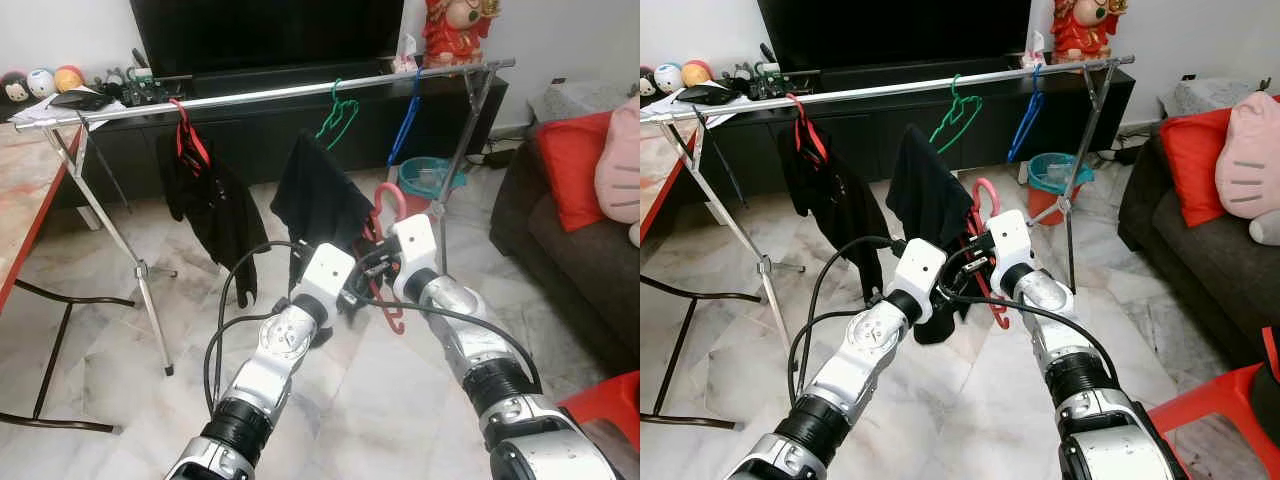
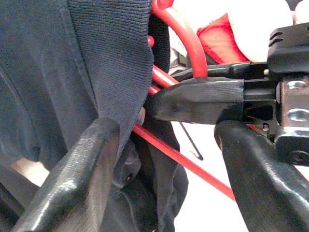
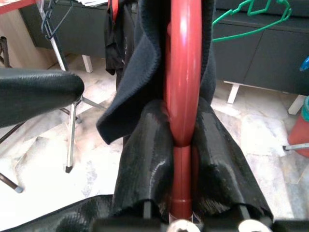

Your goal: Hang hanger

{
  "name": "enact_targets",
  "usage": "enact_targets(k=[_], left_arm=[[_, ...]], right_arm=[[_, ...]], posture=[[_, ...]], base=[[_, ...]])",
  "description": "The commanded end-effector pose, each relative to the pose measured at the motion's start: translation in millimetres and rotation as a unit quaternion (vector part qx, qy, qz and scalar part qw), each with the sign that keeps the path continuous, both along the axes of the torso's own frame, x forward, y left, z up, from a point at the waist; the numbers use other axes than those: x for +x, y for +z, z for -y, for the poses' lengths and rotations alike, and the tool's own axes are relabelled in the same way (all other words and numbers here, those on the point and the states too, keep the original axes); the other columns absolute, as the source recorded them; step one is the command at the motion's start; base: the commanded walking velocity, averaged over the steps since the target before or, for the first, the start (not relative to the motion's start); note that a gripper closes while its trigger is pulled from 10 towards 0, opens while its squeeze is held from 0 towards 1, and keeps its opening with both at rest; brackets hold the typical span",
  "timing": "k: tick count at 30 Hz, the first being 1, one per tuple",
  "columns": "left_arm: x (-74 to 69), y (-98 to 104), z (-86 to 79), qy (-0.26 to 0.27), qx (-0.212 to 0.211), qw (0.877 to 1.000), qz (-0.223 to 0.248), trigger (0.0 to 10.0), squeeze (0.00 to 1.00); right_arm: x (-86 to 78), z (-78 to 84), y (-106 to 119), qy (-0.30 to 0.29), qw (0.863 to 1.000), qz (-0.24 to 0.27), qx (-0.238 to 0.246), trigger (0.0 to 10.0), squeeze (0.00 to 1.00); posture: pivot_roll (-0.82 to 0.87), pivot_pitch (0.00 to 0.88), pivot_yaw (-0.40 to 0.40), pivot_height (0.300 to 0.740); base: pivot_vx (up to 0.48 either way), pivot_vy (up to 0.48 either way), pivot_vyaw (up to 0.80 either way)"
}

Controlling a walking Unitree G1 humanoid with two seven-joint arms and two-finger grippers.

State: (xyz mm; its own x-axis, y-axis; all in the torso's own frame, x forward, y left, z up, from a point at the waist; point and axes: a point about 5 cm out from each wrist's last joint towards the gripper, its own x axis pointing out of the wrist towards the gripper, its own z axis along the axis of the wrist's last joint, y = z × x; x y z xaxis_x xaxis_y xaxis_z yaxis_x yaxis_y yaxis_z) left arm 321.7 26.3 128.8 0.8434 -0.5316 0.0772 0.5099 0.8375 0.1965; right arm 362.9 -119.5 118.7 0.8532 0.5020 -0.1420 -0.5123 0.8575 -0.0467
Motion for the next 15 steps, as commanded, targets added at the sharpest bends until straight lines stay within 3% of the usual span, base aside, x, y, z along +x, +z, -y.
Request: enact_targets(k=[1, 9, 15], left_arm=[[-1.2, 7, 13.3, -0.019, 0.000, 1.000, 0.010, 10.0, 1.00], [1.1, 6, 12.8, -0.001, -0.001, 1.000, 0.011, 10.0, 1.00], [3.6, 7, 9.0, 0.030, 0.013, 0.999, 0.024, 10.0, 1.00]], right_arm=[[-1.1, -25.2, 18, 0.061, 0.997, 0.035, 0.013, 0.0, 0.00], [-11.8, -38.0, 20, 0.137, 0.990, 0.035, 0.012, 0.0, 0.00], [-16.5, -41.0, 20, 0.160, 0.987, 0.034, 0.009, 0.0, 0.00]], posture=[[0.05, 0.000, -0.007, 0.740], [0.04, 0.000, -0.010, 0.740], [0.04, 0.000, -0.012, 0.740]], base=[[0.000, 0.000, 0.00], [0.000, 0.000, 0.00], [0.000, 0.000, 0.00]])
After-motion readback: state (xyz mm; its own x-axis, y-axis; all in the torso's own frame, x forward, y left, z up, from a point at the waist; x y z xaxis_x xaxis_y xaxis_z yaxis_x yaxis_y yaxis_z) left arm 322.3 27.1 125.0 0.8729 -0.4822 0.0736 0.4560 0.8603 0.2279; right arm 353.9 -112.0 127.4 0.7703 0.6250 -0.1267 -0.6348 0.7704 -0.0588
